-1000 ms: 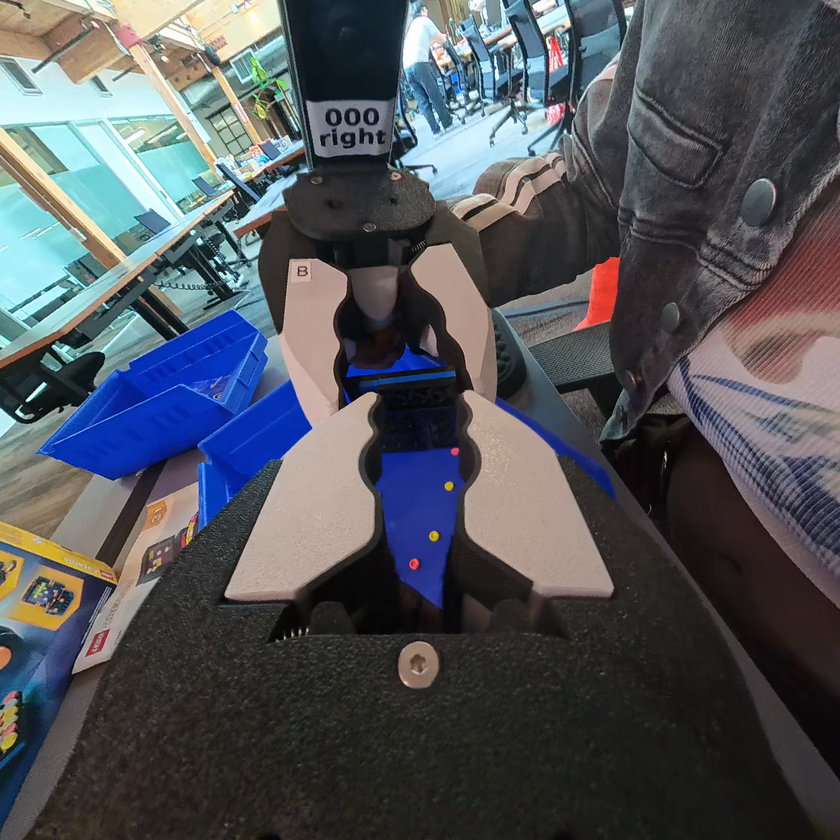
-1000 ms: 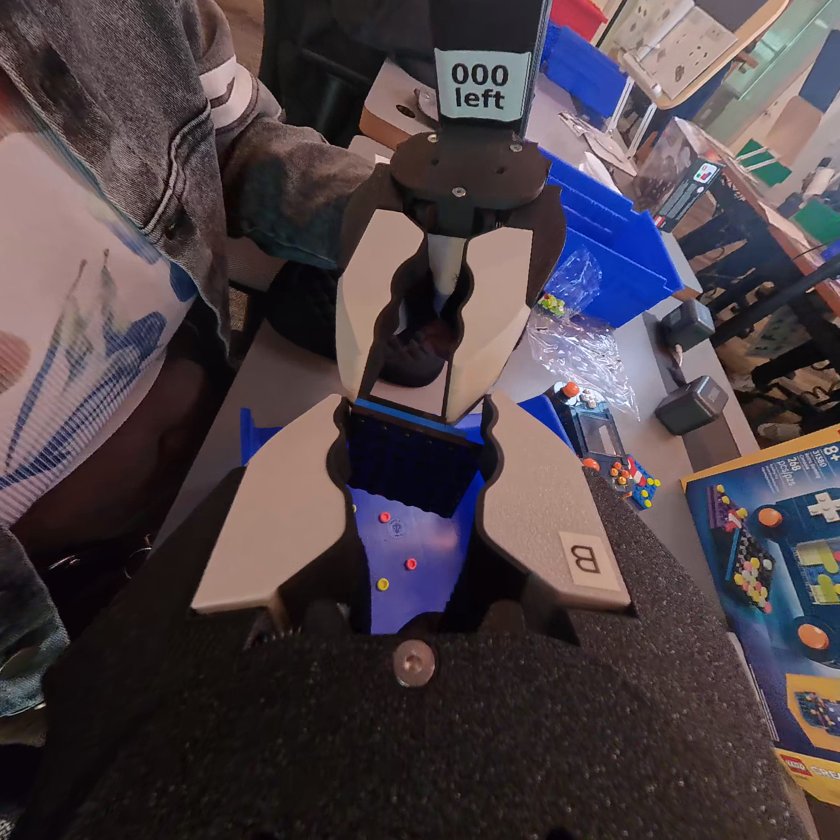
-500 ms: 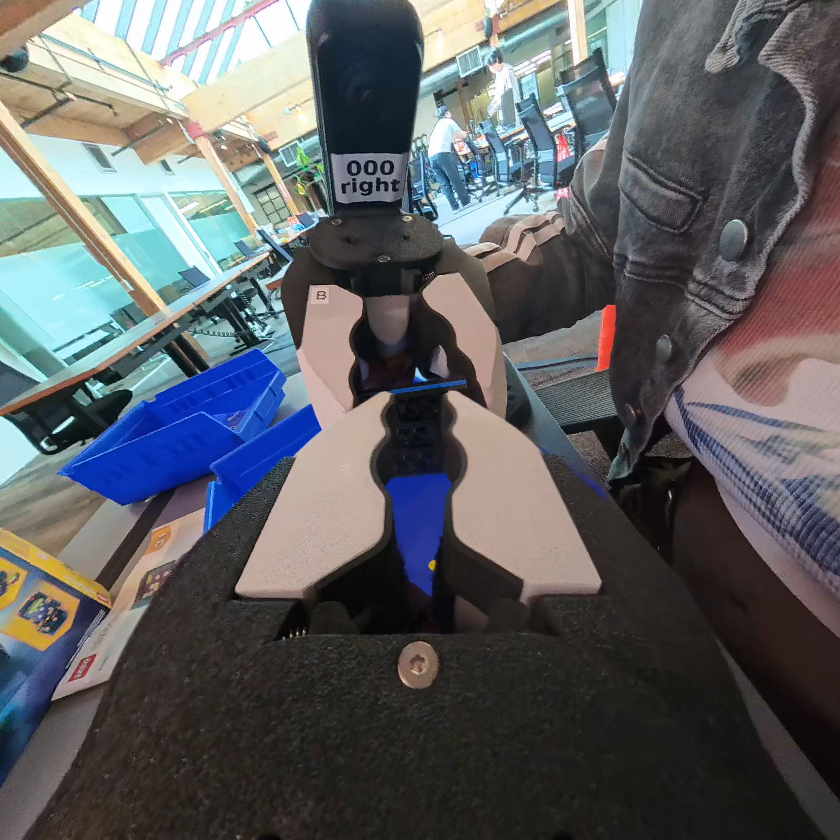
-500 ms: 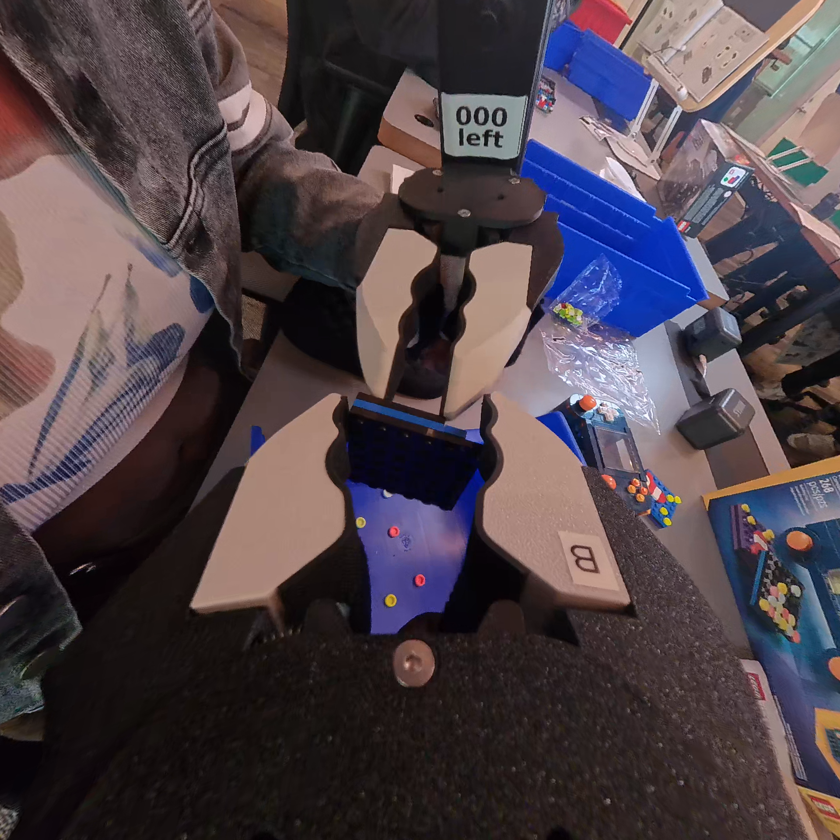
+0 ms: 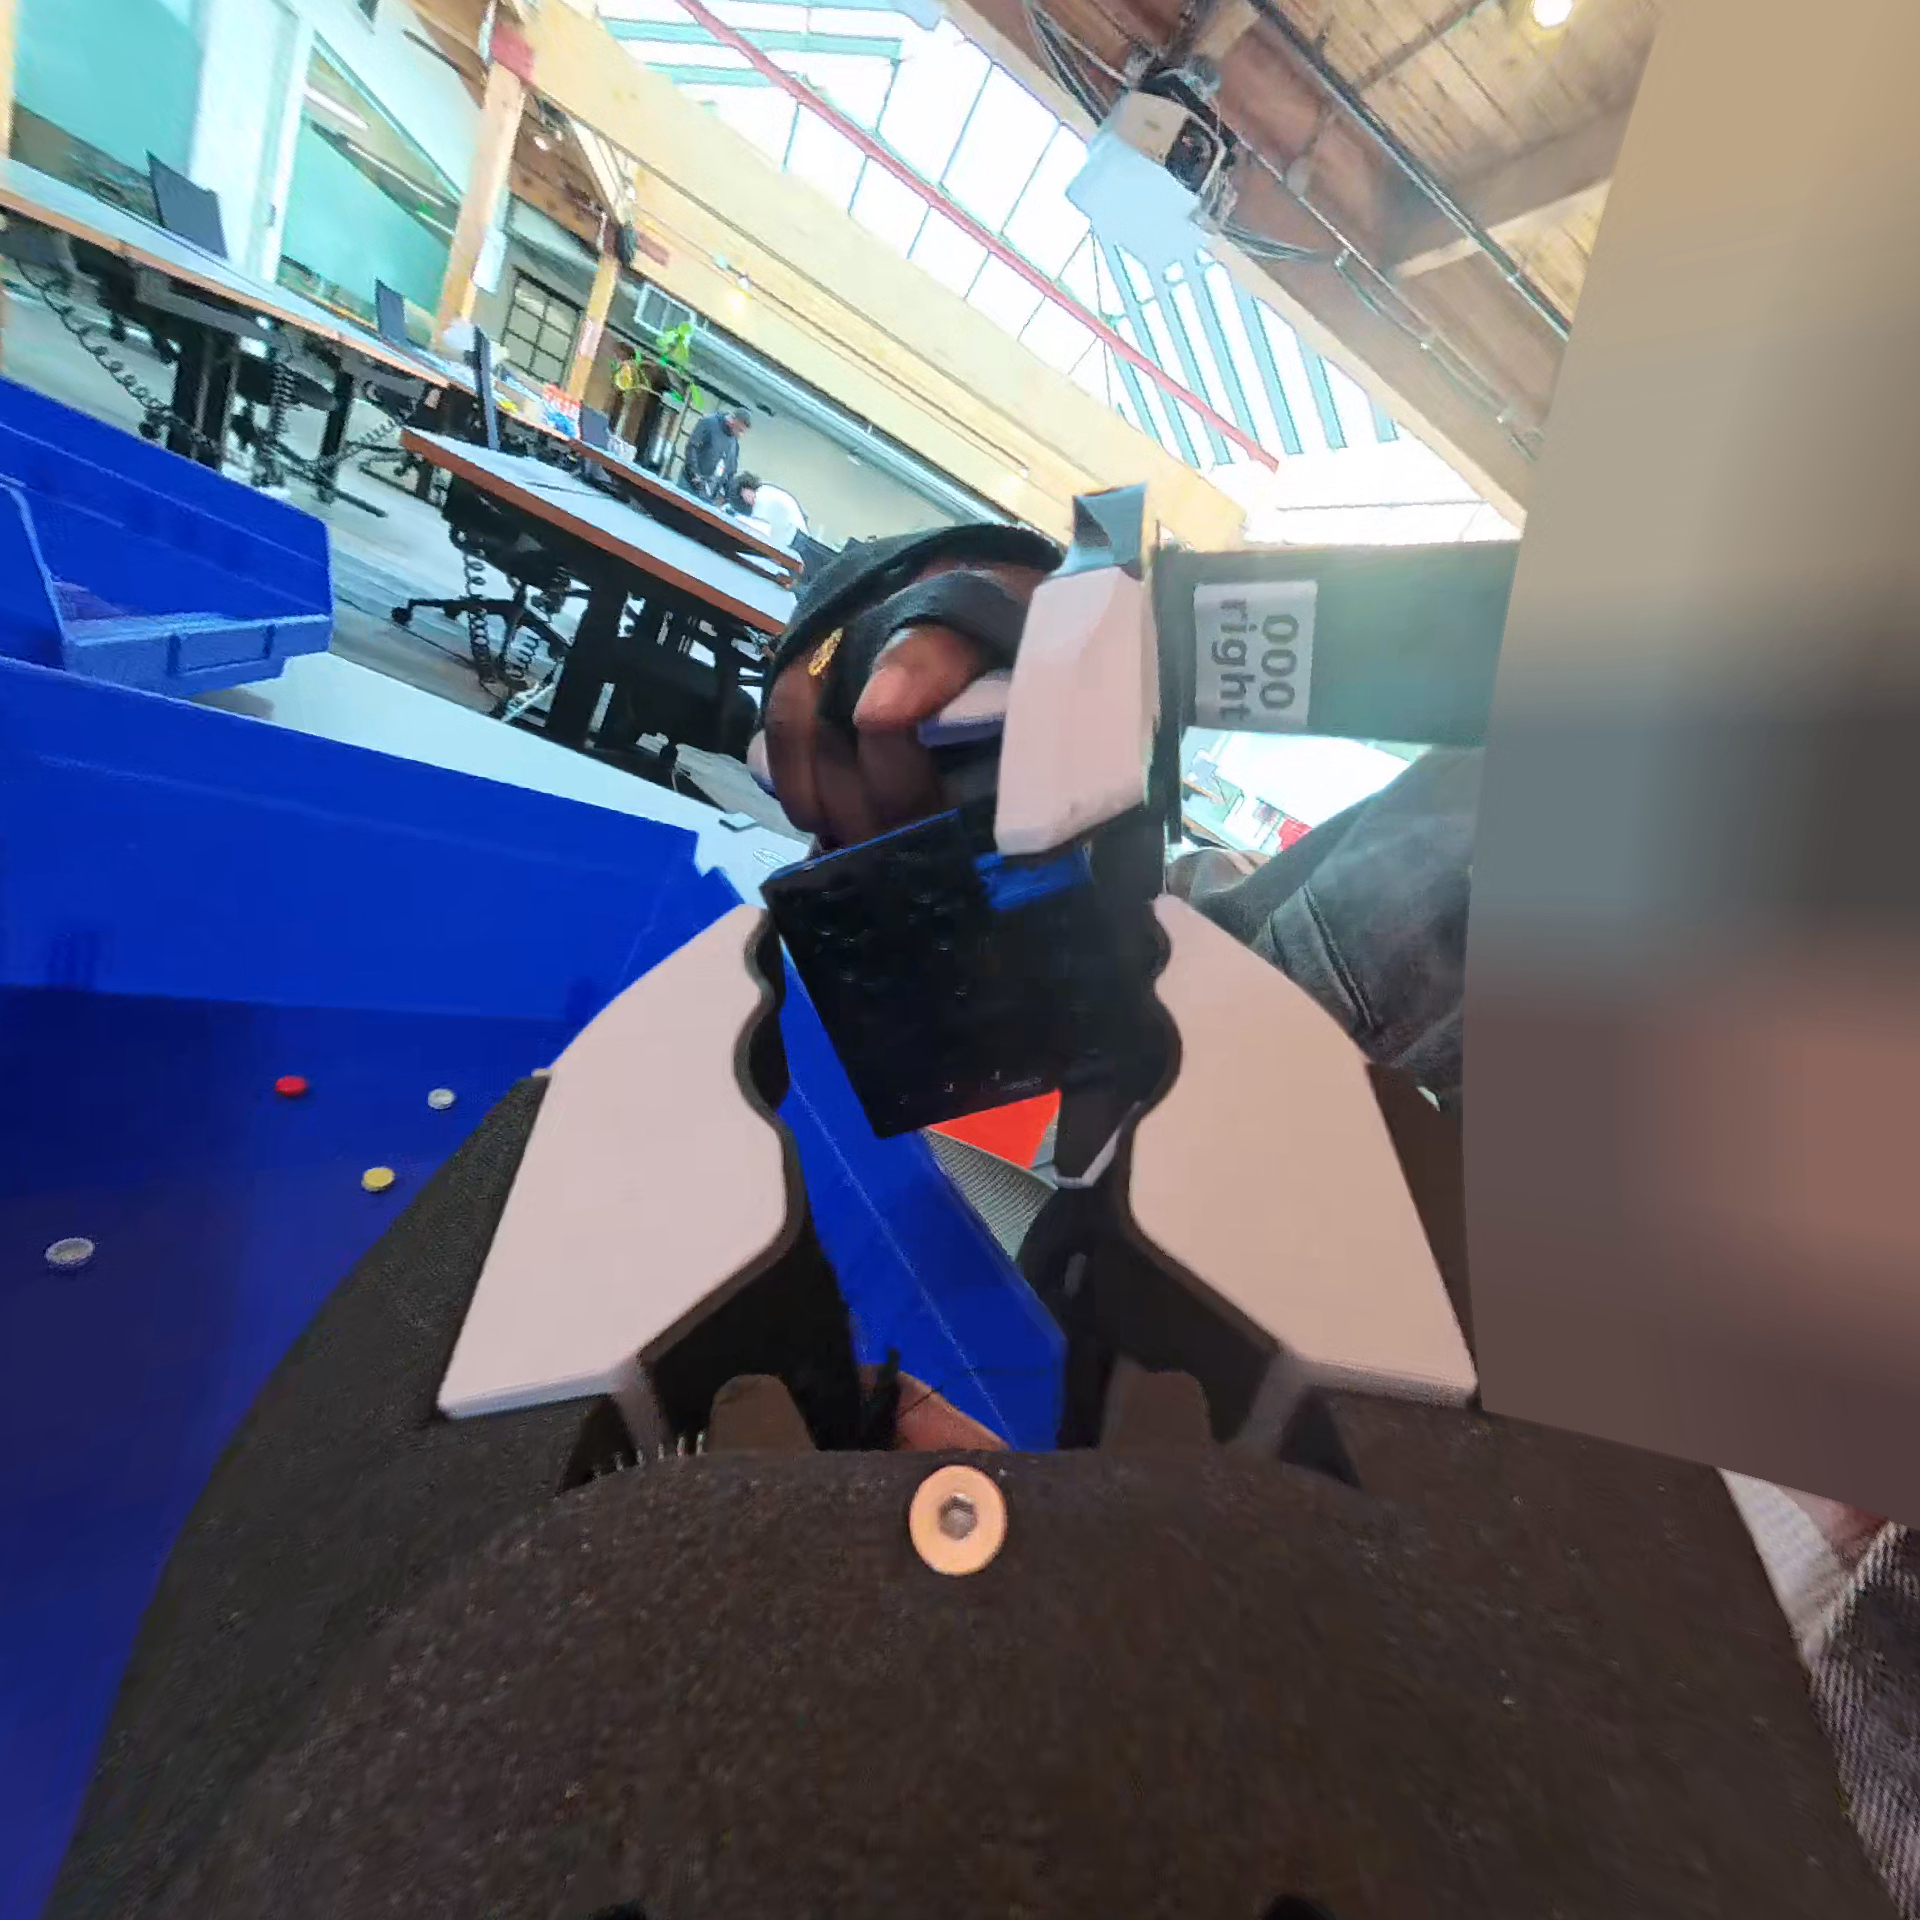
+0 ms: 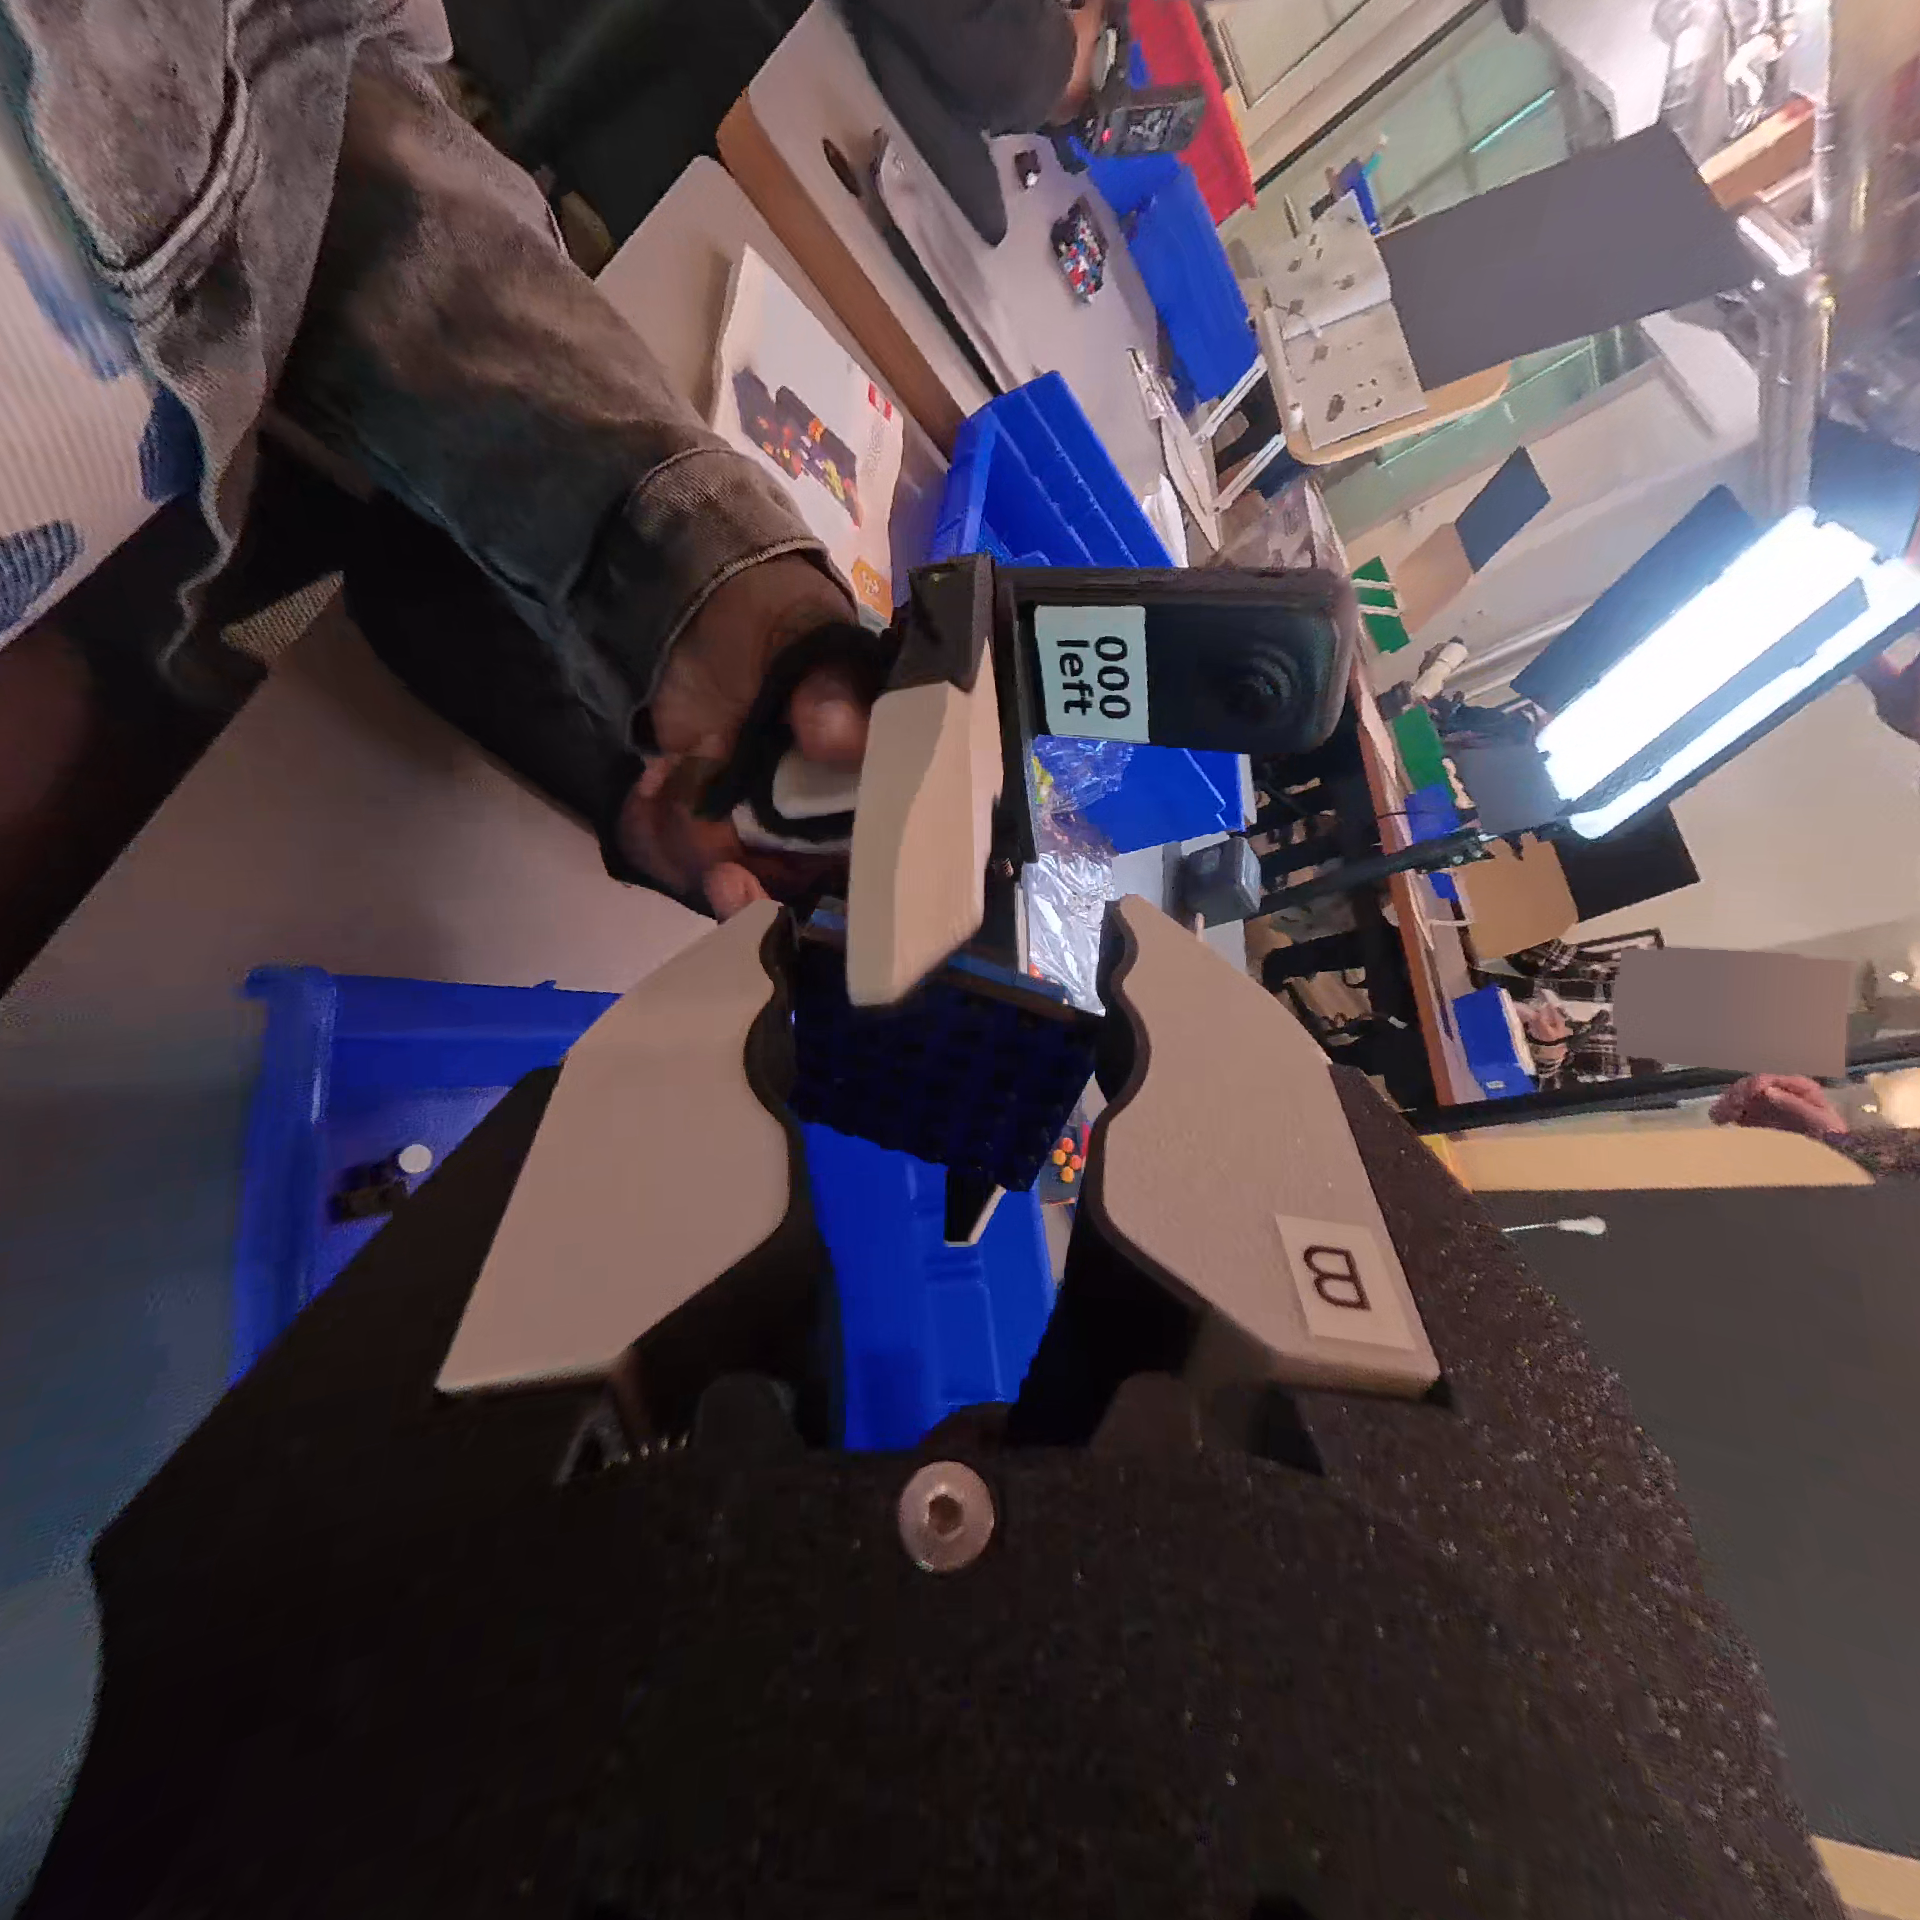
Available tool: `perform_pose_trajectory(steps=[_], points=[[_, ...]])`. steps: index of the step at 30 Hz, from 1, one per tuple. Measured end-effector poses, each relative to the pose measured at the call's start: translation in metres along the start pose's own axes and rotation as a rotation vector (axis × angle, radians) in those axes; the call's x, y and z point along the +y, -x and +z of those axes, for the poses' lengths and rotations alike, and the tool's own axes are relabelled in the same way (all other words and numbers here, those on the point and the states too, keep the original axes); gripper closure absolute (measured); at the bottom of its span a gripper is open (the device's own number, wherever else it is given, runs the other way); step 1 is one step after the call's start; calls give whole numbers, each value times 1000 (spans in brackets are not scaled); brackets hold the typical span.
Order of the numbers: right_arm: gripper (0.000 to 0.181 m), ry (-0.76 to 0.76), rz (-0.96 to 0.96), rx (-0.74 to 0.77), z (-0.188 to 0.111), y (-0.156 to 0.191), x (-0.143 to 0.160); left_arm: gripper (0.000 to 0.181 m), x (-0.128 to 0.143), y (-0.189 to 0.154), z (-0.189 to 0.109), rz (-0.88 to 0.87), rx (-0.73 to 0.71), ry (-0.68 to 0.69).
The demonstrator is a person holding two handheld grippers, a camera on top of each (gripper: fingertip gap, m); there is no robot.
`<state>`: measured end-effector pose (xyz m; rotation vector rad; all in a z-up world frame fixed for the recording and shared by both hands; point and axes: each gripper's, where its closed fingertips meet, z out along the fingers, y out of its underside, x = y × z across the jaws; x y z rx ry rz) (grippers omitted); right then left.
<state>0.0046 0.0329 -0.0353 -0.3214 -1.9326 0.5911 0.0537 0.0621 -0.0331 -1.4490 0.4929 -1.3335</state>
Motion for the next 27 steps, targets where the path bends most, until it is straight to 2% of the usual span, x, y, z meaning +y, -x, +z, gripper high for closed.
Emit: perform_pose_trajectory(steps=[6,9,12,15,19,24,27], points=[[125,27,-2,30,0,-1,2,117,-1,3,-1,-60,-16,-28],[124,-6,17,76,-2,-5,1,118,-6,2,-2,-92,4,-60],[114,-14,67,108,-8,-11,7,117,-8,3,-5,-97,-7,-63],[125,-16,109,90,-7,-7,13,118,-12,-4,-4,-113,43,-82],[126,-29,98,116,-7,-8,16,121,-12,-1,-3,-97,40,-77],[127,-68,154,117,-10,-11,22,113,-11,5,-6,20,-7,-53],[126,-130,209,189,-22,-27,26,116,-21,13,-20,175,-134,-69]])
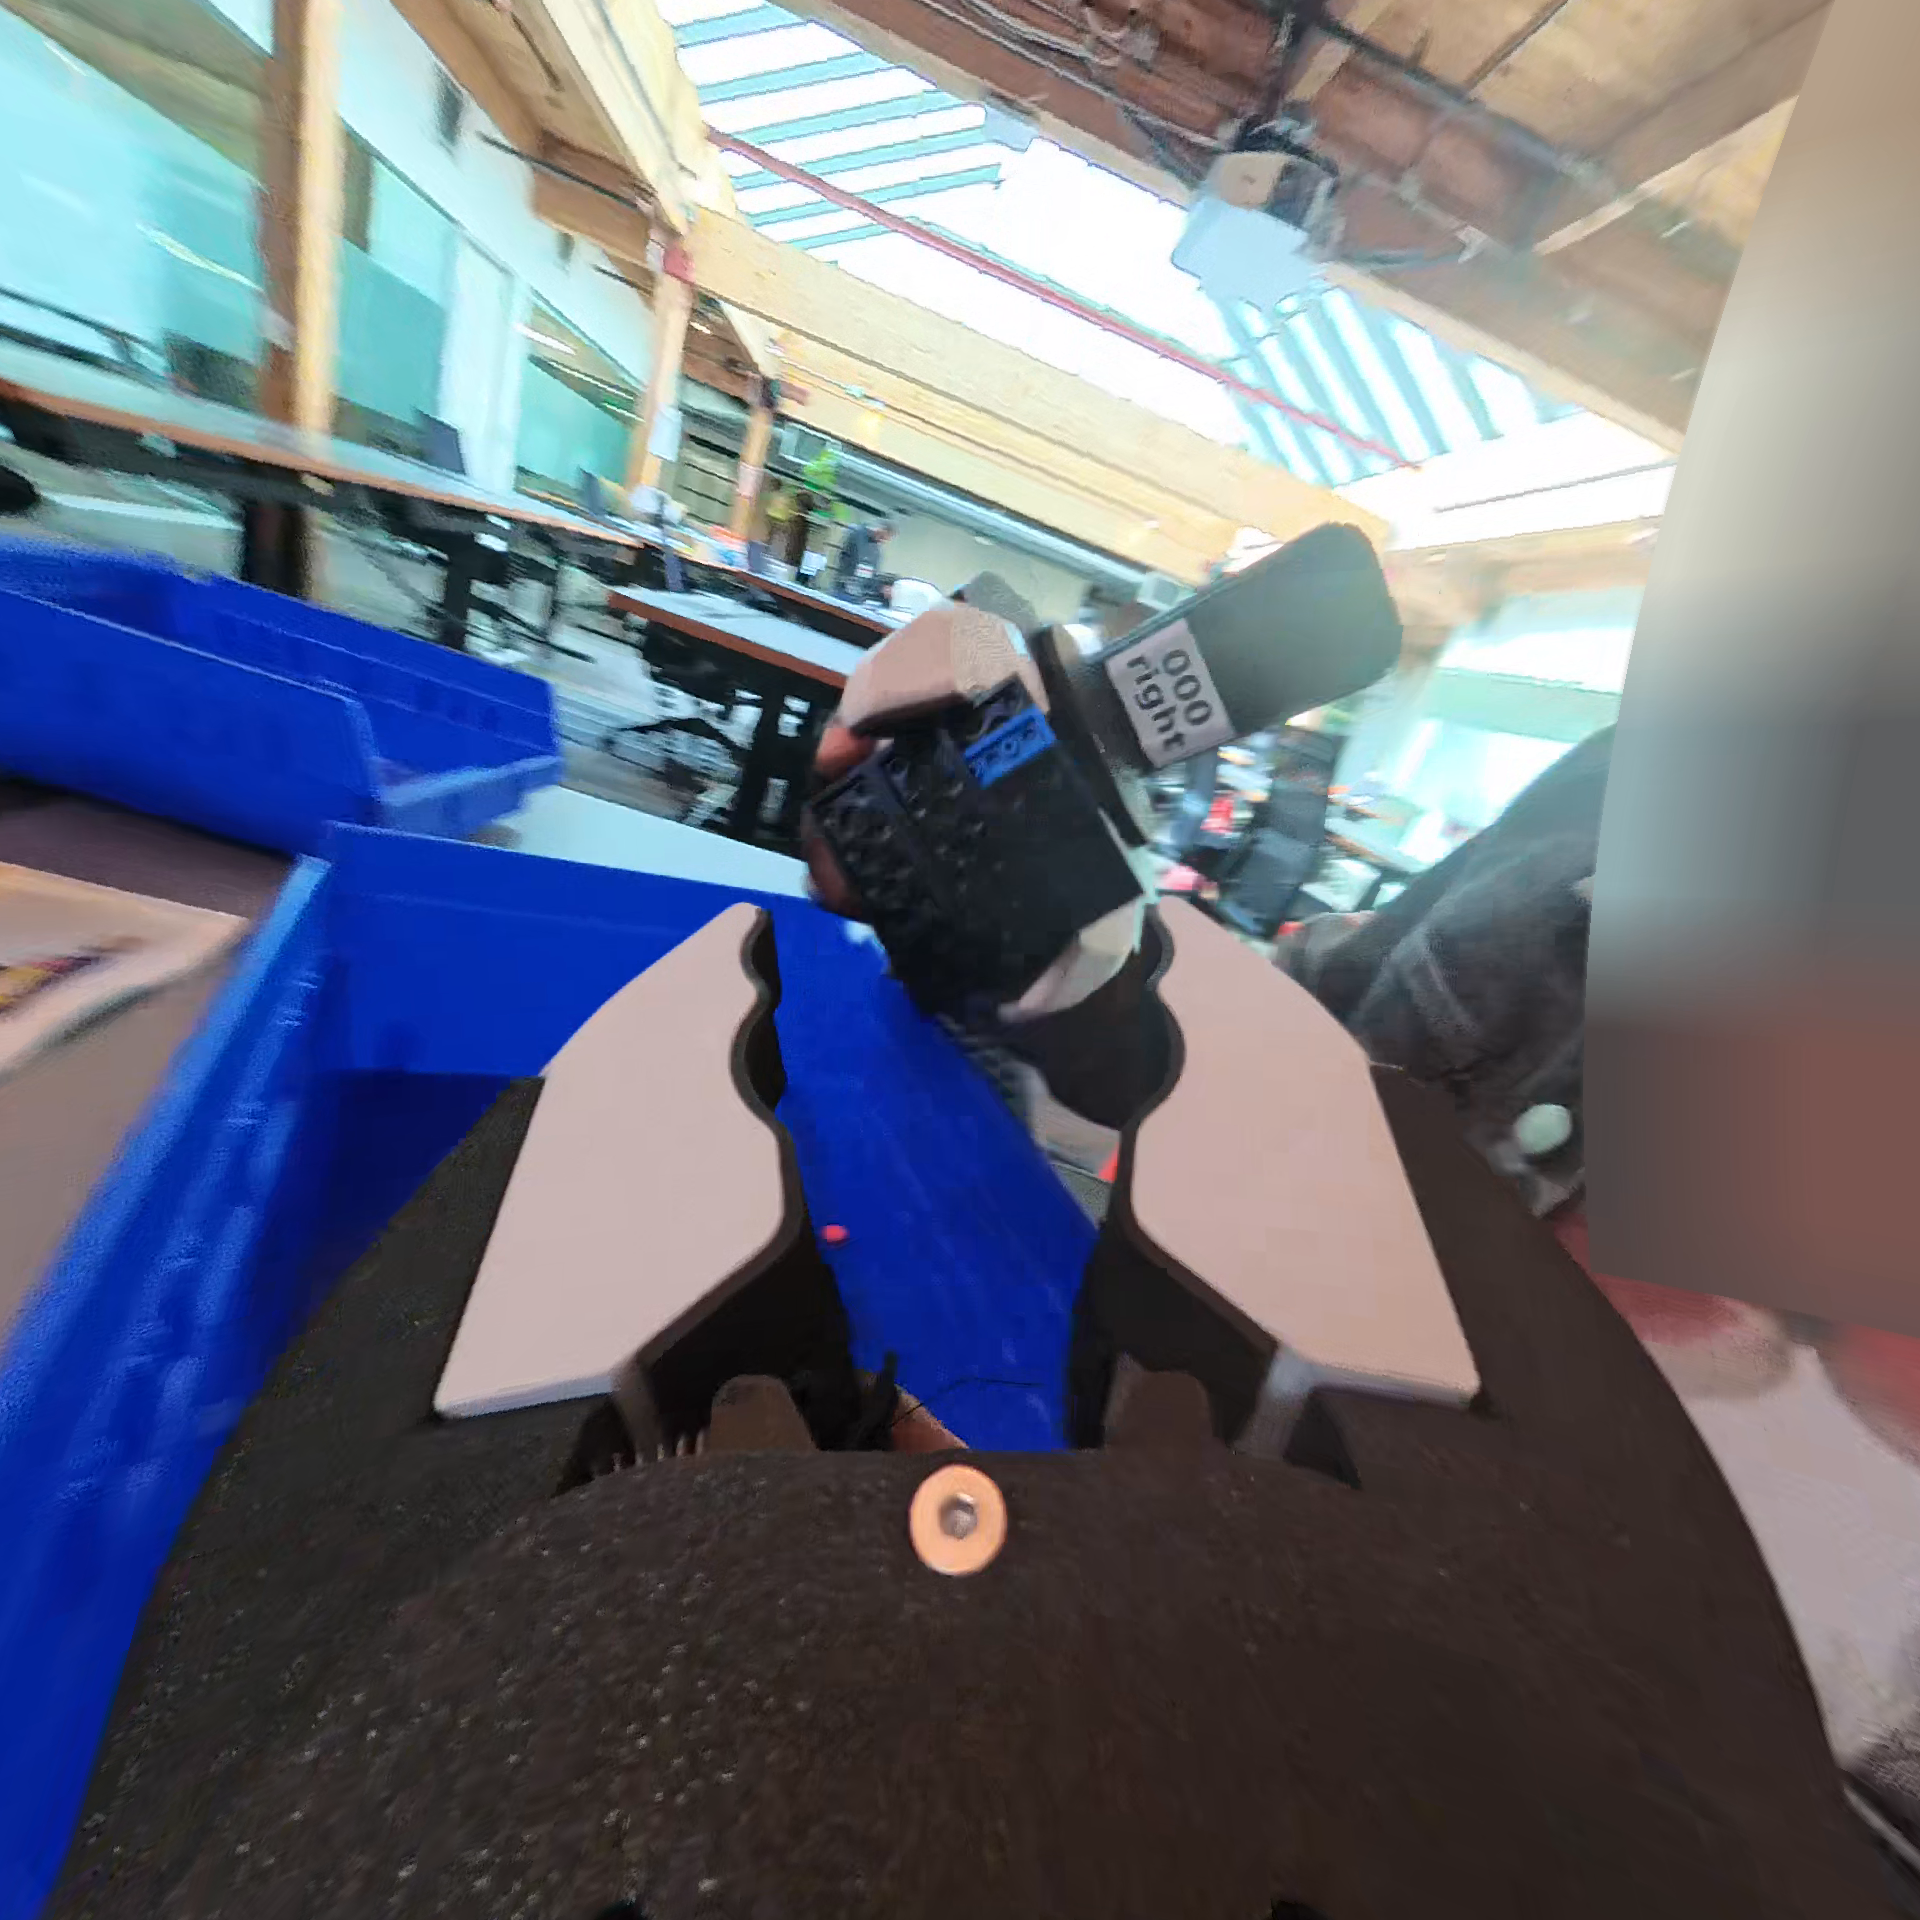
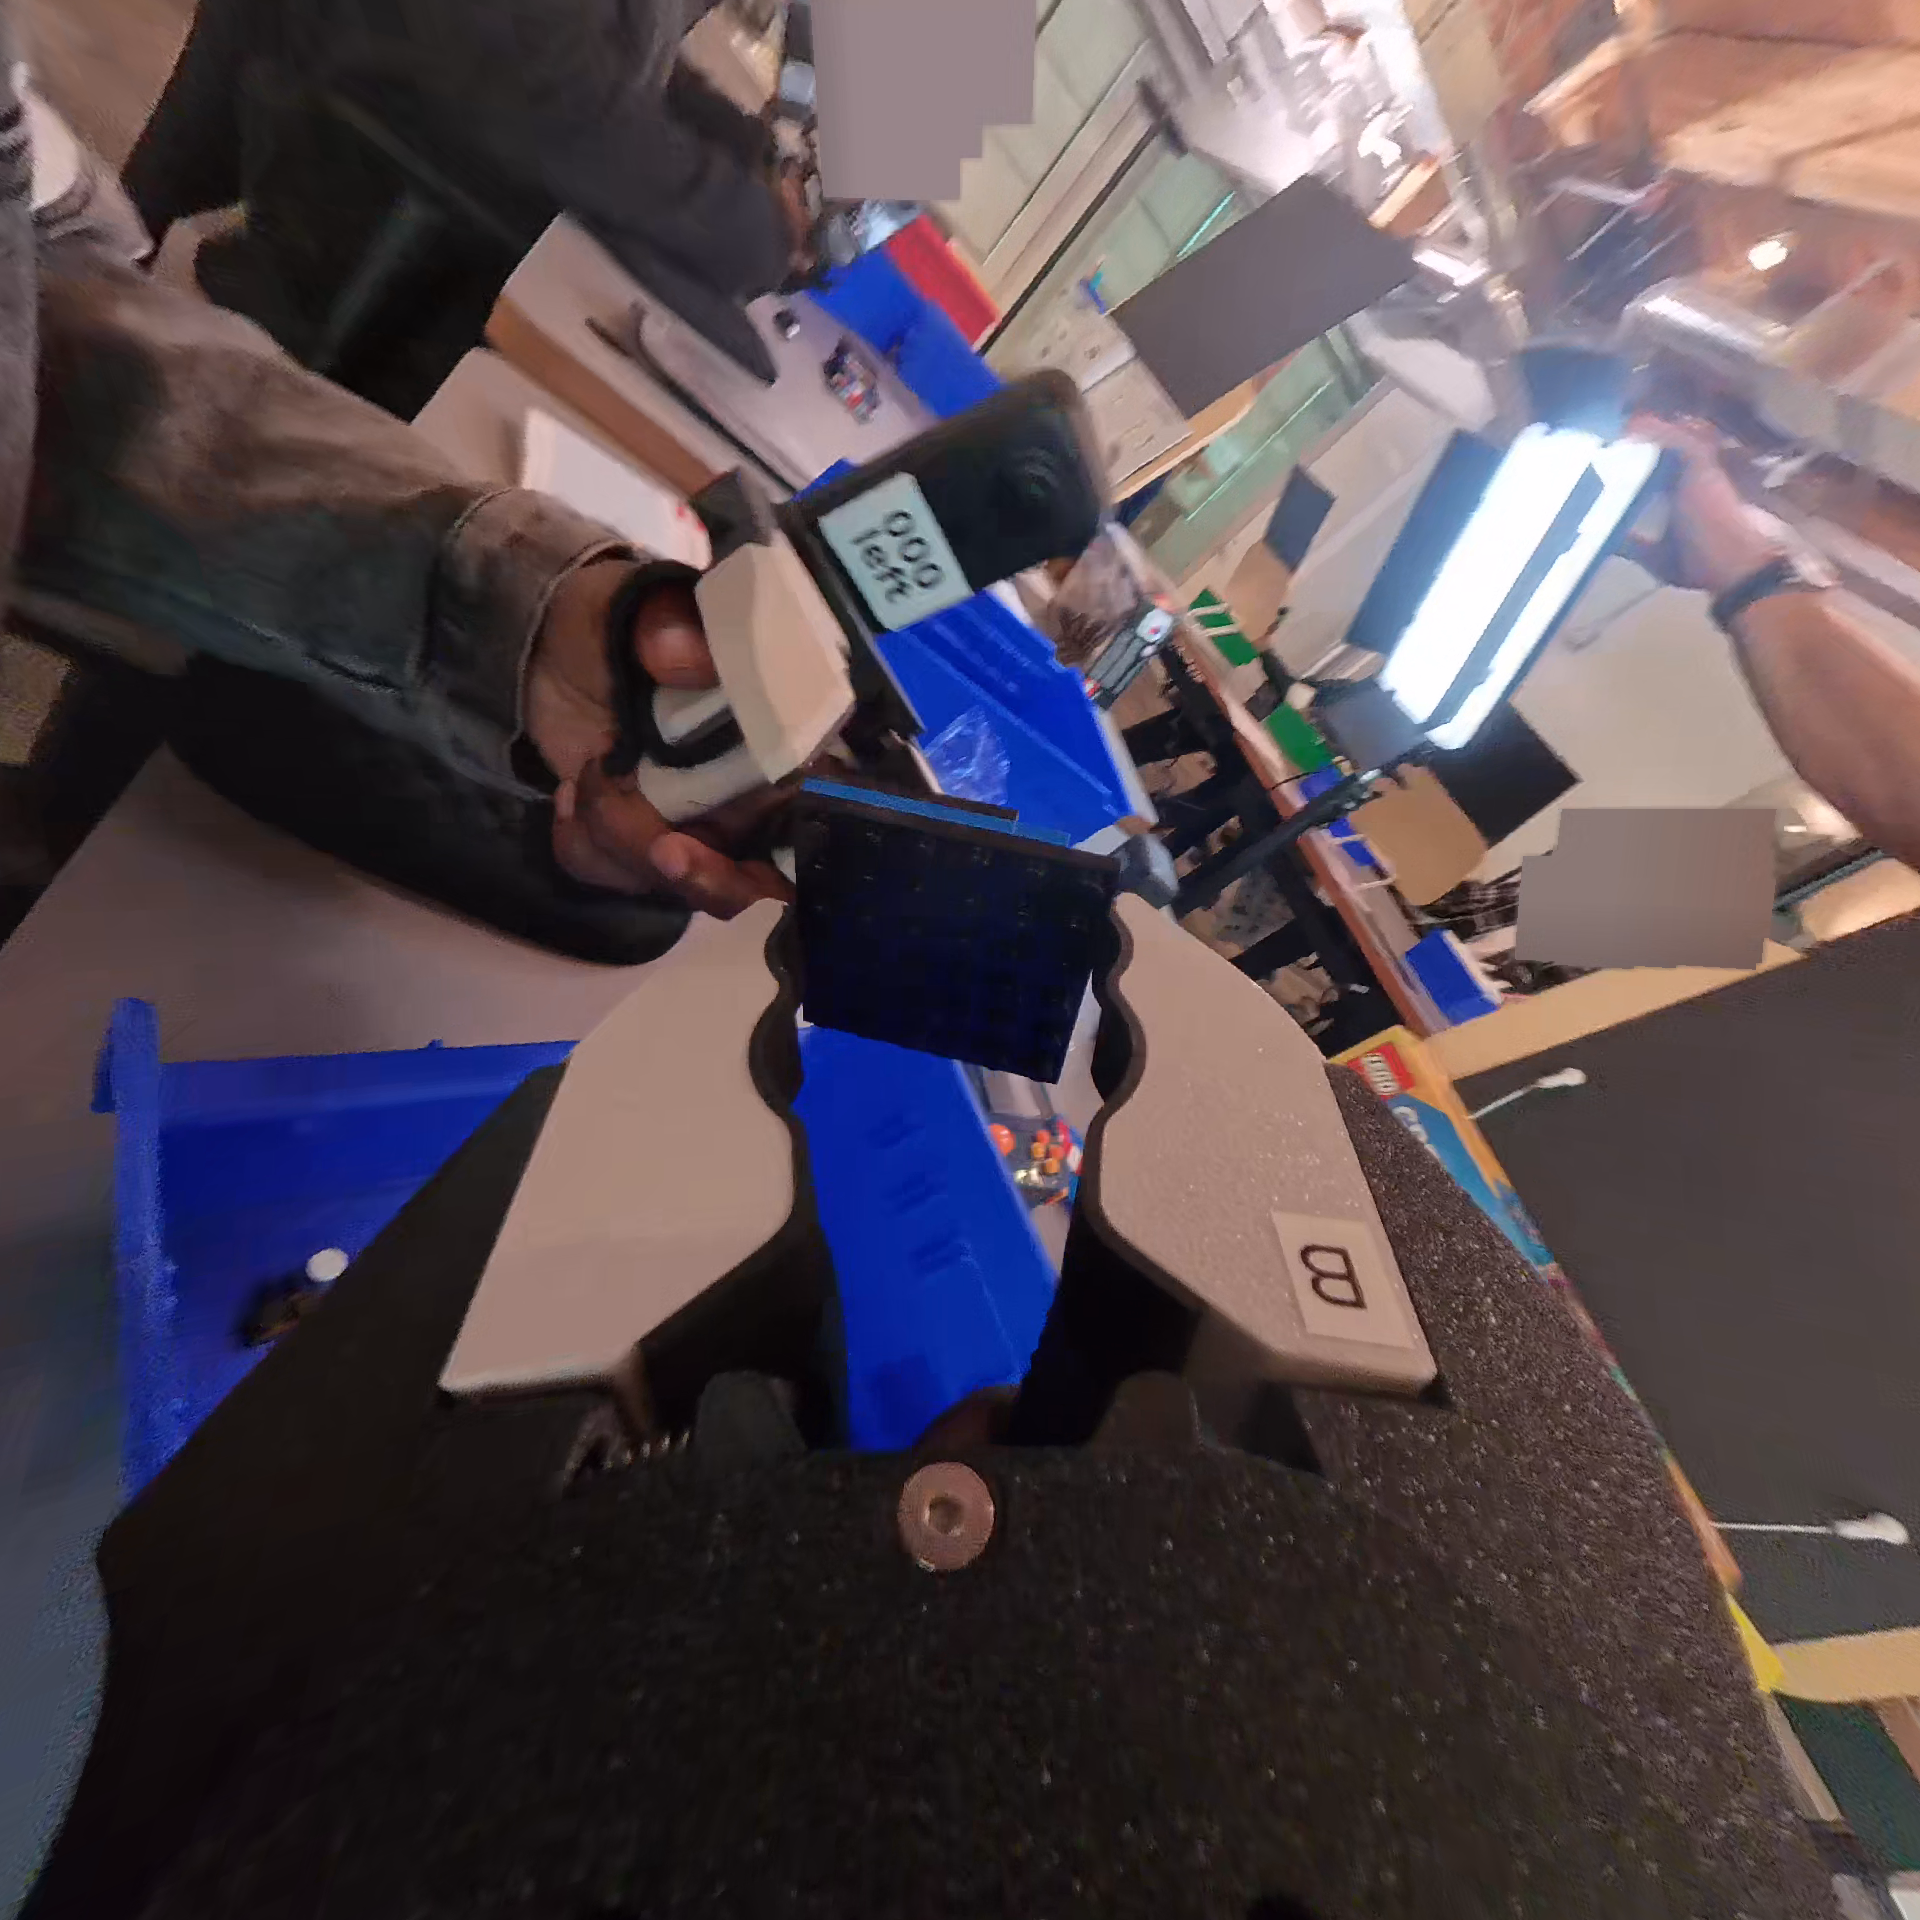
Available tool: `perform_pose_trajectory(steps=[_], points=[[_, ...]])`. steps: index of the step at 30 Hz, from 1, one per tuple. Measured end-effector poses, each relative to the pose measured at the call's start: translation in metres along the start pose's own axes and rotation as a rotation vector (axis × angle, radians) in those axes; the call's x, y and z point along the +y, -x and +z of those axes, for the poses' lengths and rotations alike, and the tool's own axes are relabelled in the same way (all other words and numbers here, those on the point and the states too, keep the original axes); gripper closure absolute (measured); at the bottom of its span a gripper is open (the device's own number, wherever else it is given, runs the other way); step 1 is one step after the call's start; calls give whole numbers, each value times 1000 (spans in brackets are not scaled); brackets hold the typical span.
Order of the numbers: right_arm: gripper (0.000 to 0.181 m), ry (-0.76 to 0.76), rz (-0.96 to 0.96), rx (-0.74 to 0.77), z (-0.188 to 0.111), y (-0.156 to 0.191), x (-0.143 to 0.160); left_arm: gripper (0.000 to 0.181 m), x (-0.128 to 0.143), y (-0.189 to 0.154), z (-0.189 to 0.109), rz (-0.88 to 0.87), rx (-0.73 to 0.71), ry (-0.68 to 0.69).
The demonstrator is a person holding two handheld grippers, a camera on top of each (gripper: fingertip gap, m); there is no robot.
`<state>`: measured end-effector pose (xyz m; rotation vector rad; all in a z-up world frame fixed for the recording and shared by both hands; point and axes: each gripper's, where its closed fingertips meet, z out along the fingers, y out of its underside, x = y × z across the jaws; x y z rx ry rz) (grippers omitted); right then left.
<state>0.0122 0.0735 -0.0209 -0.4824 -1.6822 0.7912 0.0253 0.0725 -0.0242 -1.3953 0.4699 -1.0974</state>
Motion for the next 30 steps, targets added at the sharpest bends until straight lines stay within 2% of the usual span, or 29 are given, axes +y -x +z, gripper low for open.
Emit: perform_pose_trajectory(steps=[2,6,11,17,20,22,25,27,30], points=[[126,-20,-33,64,-7,-11,0,126,-9,1,-7,37,-51,-17],[127,-46,-123,124,-14,-16,-1,138,-22,-19,-6,5,26,-31],[127,-66,-208,145,-16,-14,-5,148,-18,-24,8,132,-10,22],[127,-22,-375,77,-14,-1,-7,157,-10,-36,18,230,42,120],[127,-16,-391,-1,-14,6,-11,157,-7,-37,18,331,35,173],[127,-5,-300,-96,-13,13,-11,150,1,-46,15,470,102,225],[127,-53,-16,-243,-15,21,-13,143,5,-45,12,750,78,244],[127,-84,132,-291,-16,20,-14,141,3,-42,13,827,48,252],[127,-121,277,-314,-16,18,-15,145,-5,-40,18,852,3,200]])
